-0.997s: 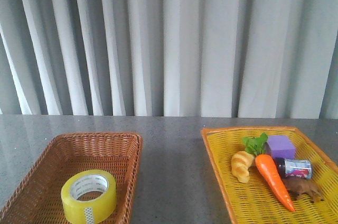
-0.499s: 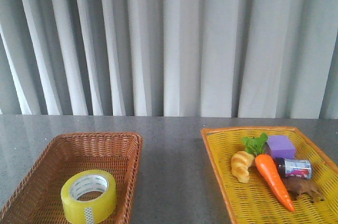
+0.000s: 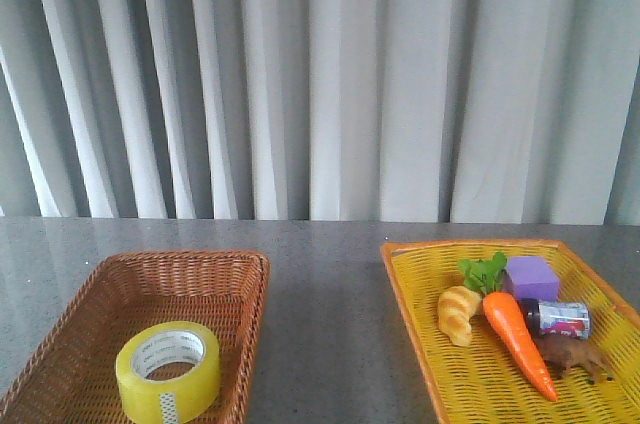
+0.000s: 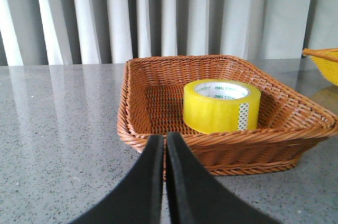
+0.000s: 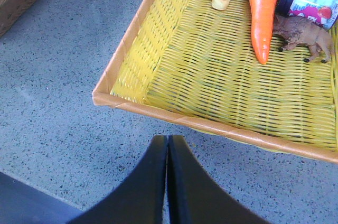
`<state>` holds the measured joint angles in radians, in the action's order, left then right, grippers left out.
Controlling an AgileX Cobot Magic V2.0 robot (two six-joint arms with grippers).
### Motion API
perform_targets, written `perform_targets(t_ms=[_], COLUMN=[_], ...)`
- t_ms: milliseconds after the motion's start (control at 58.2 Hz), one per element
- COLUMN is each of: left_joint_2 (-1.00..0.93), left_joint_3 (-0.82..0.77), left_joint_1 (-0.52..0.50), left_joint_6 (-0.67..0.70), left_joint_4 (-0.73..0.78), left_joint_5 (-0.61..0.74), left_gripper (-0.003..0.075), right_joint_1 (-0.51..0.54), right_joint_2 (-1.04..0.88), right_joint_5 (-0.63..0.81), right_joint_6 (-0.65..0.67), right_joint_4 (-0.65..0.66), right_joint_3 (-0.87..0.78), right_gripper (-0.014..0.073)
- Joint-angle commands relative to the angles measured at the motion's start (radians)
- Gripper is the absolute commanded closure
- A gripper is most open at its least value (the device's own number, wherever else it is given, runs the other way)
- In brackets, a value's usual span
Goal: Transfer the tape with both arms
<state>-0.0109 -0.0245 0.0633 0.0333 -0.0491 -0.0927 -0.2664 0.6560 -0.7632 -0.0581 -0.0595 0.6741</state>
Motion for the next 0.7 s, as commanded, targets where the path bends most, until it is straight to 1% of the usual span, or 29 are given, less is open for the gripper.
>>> perform_targets(t_ms=[0,69,120,223,361,413,516,602,670,688], left_joint_2=[-0.016,-0.016,-0.016,-0.016,-0.016,-0.016,-0.016,-0.016,-0.016,-0.016], left_joint_3=[0.008,0.008,0.008,0.008,0.008,0.008,0.008,0.008,0.008,0.008], left_joint_1=[-0.002,-0.002,-0.002,-0.001,-0.002,-0.002,-0.002,-0.002,-0.002,-0.002], left_joint_6=[0.009,0.009,0.009,0.009,0.009,0.009,0.009,0.009,0.009,0.009], left_joint_4=[-0.001,-0.001,-0.001,-0.001,-0.001,-0.001,-0.001,-0.001,-0.001,-0.001], left_joint_5=[0.073,0.073,0.073,0.073,0.073,0.073,0.073,0.073,0.073,0.073], left_gripper=[0.0727,0.0727,0.0727,0.0727,0.0727,0.0727,0.0727,0.0727,0.0727,0.0727], right_joint_1=[0.006,0.001,0.019,0.106,0.24,0.272,0.3,0.312,0.323,0.325], right_joint_2=[-0.001,-0.027,-0.063,-0.17,-0.346,-0.409,-0.506,-0.576,-0.626,-0.64], right_joint_5=[0.059,0.084,0.137,0.335,0.632,0.705,0.848,0.899,0.9,0.87], right_joint_6=[-0.007,-0.011,-0.007,-0.007,-0.002,0.005,0.007,0.01,0.02,0.022], right_joint_4=[-0.001,0.031,0.052,0.05,0.048,0.048,0.048,0.044,0.029,0.023], right_joint_3=[0.027,0.019,-0.011,-0.128,-0.349,-0.428,-0.571,-0.658,-0.707,-0.707], right_gripper=[0.0601,0.0601,0.06,0.0599,0.0599,0.0599,0.0599,0.0599,0.0599,0.0599])
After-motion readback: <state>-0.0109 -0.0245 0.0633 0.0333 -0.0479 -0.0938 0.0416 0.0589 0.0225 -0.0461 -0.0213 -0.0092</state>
